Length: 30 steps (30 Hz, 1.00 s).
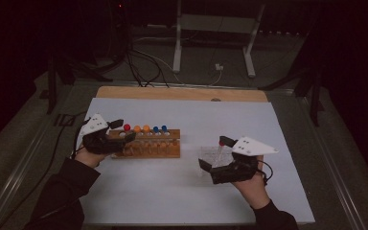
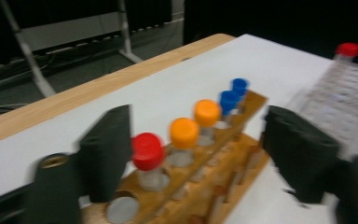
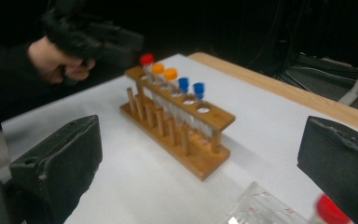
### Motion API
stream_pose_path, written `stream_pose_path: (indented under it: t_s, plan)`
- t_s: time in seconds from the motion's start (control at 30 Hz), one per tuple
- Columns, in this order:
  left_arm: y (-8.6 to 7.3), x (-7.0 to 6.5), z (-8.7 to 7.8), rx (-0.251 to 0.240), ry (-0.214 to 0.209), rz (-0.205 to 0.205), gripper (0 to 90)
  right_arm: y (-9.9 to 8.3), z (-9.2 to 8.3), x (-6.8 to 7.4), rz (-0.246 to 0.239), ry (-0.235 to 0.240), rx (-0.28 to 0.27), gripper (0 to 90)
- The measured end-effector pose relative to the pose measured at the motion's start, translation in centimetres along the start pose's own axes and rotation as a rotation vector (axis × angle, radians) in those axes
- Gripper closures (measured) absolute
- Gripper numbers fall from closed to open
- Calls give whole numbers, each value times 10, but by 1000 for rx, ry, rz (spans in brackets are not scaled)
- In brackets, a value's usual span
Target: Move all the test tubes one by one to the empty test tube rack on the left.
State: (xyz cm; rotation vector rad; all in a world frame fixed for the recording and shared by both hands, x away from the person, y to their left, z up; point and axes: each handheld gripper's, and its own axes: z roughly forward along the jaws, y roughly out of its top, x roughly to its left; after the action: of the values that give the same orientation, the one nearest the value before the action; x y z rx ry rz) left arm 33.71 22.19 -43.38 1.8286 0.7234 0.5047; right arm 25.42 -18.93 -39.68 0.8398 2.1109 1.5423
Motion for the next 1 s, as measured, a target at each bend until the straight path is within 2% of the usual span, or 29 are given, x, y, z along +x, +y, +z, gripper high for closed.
stream_pose_path:
  t_s: [0.07,0.2,0.33,0.37,0.53,0.57,0.6,0.67,0.73,0.8,0.83,0.93,1.0]
  plan:
    - [1,-6,-3,3,-6,8,148,0,-3,-10,14,-41,-7,0]
    - [1,-20,-7,16,-31,10,21,-6,-7,-32,36,-108,27,0]
    - [2,-30,-11,-6,-52,14,8,-18,-4,-48,48,-153,75,6]
    - [3,-32,-12,-9,-56,16,8,-22,-2,-52,60,-162,87,42]
    - [2,-42,-16,-12,-87,38,8,-40,9,-64,94,-199,165,89]
    - [2,-43,-16,-7,-89,42,8,-43,12,-66,98,-203,184,117]
    - [2,-44,-16,-6,-93,42,8,-46,13,-67,101,-208,193,183]
    - [2,-45,-15,-3,-96,46,8,-51,18,-70,119,-206,222,215]
    - [1,-46,-14,4,-101,48,8,-55,23,-70,108,-224,252,356]
    - [0,-47,-12,13,-109,49,8,-56,26,-70,101,-226,267,402]
    - [0,-47,-12,14,-108,50,8,-57,28,-70,94,-226,279,456]
    - [-1,-48,-11,23,-105,63,8,-58,33,-70,92,-243,303,548]
    - [-1,-48,-10,26,-114,64,8,-59,34,-70,88,-257,304,608]
